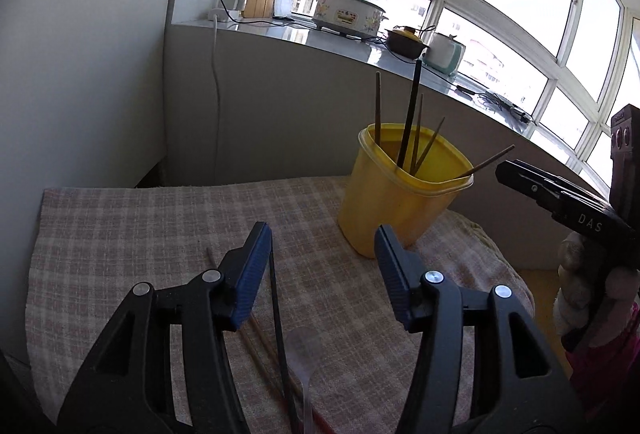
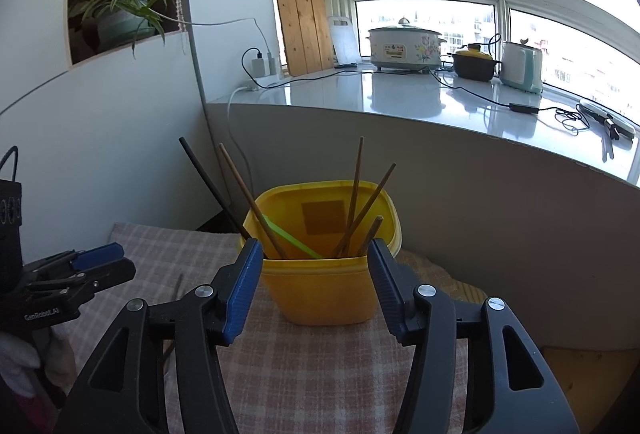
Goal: Organize utensils
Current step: 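Move both open grippers back down to the remaining items on the cloth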
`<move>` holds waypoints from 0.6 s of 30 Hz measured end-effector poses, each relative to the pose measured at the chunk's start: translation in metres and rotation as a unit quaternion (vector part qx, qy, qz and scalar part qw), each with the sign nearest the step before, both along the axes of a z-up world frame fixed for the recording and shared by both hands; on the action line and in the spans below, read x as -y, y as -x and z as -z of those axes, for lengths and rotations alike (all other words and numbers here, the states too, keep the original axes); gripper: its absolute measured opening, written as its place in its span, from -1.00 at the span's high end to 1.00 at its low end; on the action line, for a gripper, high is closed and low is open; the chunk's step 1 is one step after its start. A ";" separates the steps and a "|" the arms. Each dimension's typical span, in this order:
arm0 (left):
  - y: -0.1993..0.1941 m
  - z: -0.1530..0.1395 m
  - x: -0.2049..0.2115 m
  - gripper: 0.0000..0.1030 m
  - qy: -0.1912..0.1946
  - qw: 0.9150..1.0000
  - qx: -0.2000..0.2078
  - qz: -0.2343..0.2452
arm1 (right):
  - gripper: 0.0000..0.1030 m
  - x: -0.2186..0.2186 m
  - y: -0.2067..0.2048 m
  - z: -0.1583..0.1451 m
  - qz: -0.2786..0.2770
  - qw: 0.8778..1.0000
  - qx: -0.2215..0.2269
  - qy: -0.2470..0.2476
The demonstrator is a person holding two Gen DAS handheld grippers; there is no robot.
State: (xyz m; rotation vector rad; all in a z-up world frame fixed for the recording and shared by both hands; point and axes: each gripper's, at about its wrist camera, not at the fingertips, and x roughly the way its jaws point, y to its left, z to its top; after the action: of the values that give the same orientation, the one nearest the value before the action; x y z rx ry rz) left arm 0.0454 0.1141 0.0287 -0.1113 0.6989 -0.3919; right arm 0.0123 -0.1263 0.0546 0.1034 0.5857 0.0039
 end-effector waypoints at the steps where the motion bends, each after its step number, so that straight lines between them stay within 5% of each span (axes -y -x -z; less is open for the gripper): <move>1: 0.001 0.003 -0.003 -0.07 -0.001 1.000 -0.004 -0.002 | -0.07 -0.003 0.000 0.001 -0.003 1.000 -0.002 0.001; 18: 0.011 0.052 -0.065 -0.07 -0.001 0.995 -0.077 -0.064 | -0.09 -0.055 -0.011 0.050 -0.068 0.994 -0.085 -0.021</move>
State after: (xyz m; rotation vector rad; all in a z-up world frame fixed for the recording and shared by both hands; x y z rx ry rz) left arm 0.0344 0.1792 -0.0232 -0.1854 0.8393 -0.2622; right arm 0.0233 -0.0713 0.0047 0.1049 0.7616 0.1405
